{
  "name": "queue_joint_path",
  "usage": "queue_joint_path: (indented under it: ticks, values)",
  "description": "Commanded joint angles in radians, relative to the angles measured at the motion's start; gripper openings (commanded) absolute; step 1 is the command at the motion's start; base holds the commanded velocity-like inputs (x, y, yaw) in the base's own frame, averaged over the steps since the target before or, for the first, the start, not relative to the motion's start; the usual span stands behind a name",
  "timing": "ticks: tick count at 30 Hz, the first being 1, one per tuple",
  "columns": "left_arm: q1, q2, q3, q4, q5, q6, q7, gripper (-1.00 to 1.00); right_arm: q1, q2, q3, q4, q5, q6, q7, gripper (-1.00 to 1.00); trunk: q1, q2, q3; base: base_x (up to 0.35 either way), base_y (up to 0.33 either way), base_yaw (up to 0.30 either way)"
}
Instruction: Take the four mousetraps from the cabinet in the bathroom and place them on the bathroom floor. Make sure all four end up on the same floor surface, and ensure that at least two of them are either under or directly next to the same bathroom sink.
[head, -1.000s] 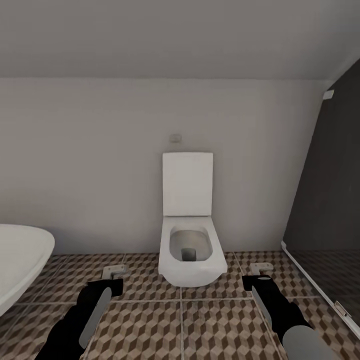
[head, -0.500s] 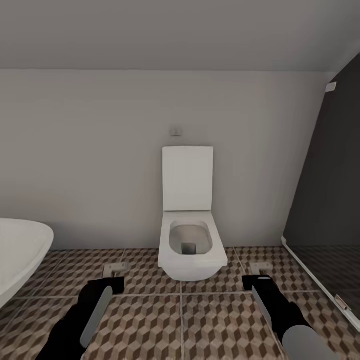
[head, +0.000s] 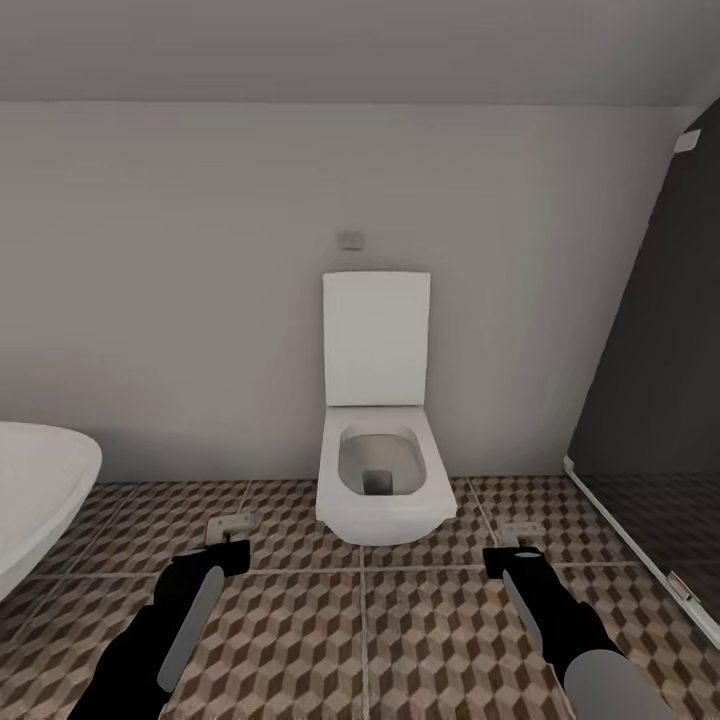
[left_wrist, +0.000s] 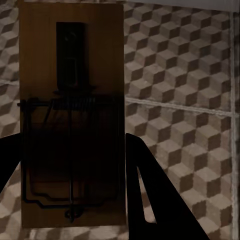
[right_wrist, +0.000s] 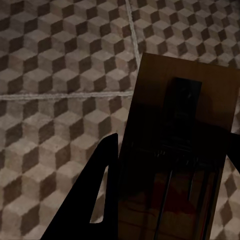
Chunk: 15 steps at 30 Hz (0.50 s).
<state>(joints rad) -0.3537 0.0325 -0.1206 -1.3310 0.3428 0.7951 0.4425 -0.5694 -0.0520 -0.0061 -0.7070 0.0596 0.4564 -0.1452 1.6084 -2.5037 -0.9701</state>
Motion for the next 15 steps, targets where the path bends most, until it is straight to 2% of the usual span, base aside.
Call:
queue_joint_path:
  ticks: [1, 6, 15]
  values:
    - [-0.001, 0.001, -0.003, -0.004, 0.007, -0.013, 0.009, -1.0, -0.003, 0.004, 0.0, -0.003, 0.005, -0.001, 0.001, -1.0, 0.0, -0.001, -0.005, 0.0, 0.0, 0.0]
    - [-0.001, 0.0, -0.004, 0.001, -0.008, -0.052, 0.01, -1.0, -0.035, 0.028, 0.0, 0.011, 0.005, -0.056, -0.001, -1.0, 0.002, -0.002, -0.024, 0.0, 0.0, 0.0]
    - [-0.008, -0.009, -0.004, 0.096, -0.04, -0.094, 0.01, -1.0, -0.063, 0.038, -0.001, 0.037, 0.007, -0.088, -0.002, -1.0, 0.006, -0.004, -0.059, 0.0, 0.0, 0.0]
